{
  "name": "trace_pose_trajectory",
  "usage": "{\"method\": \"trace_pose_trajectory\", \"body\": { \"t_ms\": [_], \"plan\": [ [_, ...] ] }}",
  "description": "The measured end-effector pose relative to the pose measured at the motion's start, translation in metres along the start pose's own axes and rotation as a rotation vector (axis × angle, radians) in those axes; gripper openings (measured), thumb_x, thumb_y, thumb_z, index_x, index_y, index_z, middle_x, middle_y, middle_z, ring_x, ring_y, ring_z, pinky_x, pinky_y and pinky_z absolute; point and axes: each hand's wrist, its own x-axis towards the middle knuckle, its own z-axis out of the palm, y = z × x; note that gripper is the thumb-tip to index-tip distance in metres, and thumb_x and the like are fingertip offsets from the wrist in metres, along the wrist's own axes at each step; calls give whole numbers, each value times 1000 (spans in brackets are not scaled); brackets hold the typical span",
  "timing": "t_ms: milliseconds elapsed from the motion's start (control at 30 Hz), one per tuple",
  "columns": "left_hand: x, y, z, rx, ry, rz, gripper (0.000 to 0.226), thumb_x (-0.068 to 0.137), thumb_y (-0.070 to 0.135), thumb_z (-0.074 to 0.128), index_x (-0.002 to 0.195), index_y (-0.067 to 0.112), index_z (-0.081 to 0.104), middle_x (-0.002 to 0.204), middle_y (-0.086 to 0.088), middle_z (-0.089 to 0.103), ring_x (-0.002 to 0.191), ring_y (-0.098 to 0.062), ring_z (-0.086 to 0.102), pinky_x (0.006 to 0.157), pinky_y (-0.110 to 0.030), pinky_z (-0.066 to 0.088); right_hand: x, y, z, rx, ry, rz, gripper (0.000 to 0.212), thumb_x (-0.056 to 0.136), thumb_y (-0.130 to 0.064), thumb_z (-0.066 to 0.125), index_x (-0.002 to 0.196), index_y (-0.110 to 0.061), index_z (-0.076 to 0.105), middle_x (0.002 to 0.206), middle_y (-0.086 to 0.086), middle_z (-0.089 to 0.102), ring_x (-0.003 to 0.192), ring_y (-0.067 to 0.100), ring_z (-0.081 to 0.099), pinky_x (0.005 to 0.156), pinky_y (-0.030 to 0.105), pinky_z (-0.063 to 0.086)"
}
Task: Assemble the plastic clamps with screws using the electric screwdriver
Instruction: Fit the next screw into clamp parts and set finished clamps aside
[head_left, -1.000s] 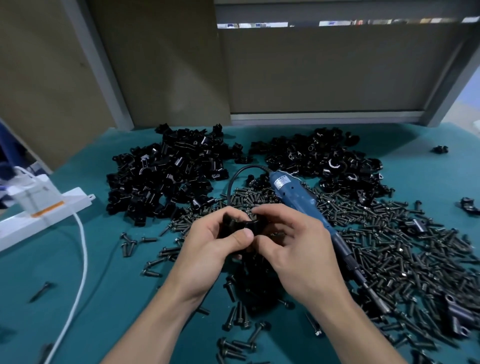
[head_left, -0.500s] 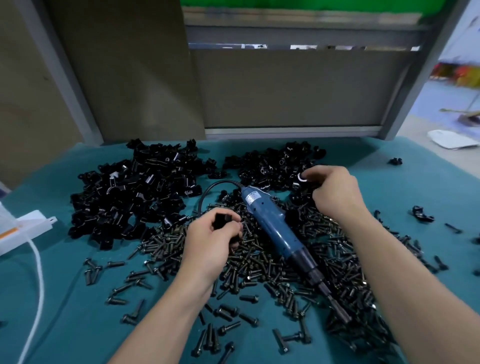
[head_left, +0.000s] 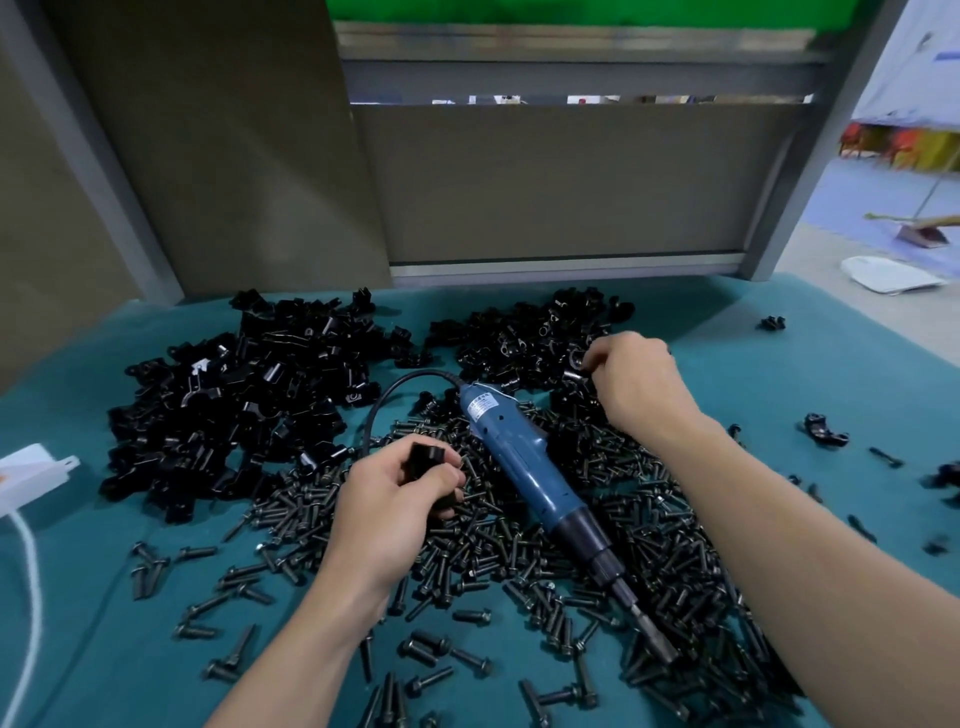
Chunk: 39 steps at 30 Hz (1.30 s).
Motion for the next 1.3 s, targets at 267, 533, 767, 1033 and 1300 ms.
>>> {"method": "trace_pose_trajectory", "body": {
  "t_ms": [267, 533, 767, 1033, 1300],
  "plan": [
    [-17, 24, -3, 4, -23, 145, 26, 87, 10, 79, 96, 34, 79, 96, 7, 77, 90, -9, 72, 82, -32, 56, -102, -59, -15, 1043, -10, 98, 23, 93, -3, 71, 92, -24, 79, 87, -7, 79, 77, 5, 74, 67, 17, 56],
    [-42, 29, -35, 169, -89, 232, 44, 81, 11, 87, 106, 46, 77, 103, 15, 79, 98, -6, 74, 86, -27, 59, -157, -88, 26, 1272, -196, 323, 15, 93, -13, 74, 79, -15, 81, 82, 7, 79, 76, 19, 75, 73, 36, 64],
    [-56, 13, -50, 468, 160, 245, 50, 78, 20, 88, 99, 62, 70, 93, 44, 66, 90, 18, 63, 66, 1, 44, -168, -91, 40, 1172, -442, 208, 9, 93, -10, 74, 99, -16, 78, 89, 11, 78, 75, 17, 74, 66, 21, 57],
    [-44, 3, -57, 395, 160, 197, 52, 73, 18, 93, 95, 59, 70, 91, 33, 72, 89, 10, 67, 69, -9, 48, -164, -89, 31, 1010, -475, 39, 50, 82, 15, 74, 108, -28, 77, 98, 0, 79, 79, 22, 75, 76, 28, 61],
    [-40, 2, -57, 305, 250, 121, 25, 89, 27, 80, 92, 51, 74, 86, 30, 72, 79, 3, 67, 60, -6, 48, -91, -100, -13, 704, -37, 76, 23, 87, -3, 75, 91, -25, 78, 80, -7, 79, 62, 13, 75, 74, 35, 64]
  ]
}}
